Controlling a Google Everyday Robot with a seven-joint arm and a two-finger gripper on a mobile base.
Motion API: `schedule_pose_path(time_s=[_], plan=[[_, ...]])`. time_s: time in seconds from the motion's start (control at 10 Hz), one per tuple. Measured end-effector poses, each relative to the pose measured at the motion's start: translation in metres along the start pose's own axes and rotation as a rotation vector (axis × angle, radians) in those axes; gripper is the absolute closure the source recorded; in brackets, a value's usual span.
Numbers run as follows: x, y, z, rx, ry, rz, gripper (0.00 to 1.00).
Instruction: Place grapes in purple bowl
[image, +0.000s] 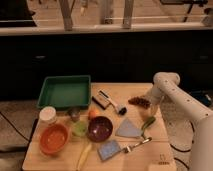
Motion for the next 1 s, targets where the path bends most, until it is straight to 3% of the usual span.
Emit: schedule_pose_path(time_s=[0.3,0.6,1.0], plan=[[-0.003,-0.009,-0.002,0.019,0.006,0.009,0.22],[-0.007,-0.019,0.001,0.029,0.010,0.002,0.49],[-0.013,-0.022,0.014,0.007,-0.011,-0.006,0.87]])
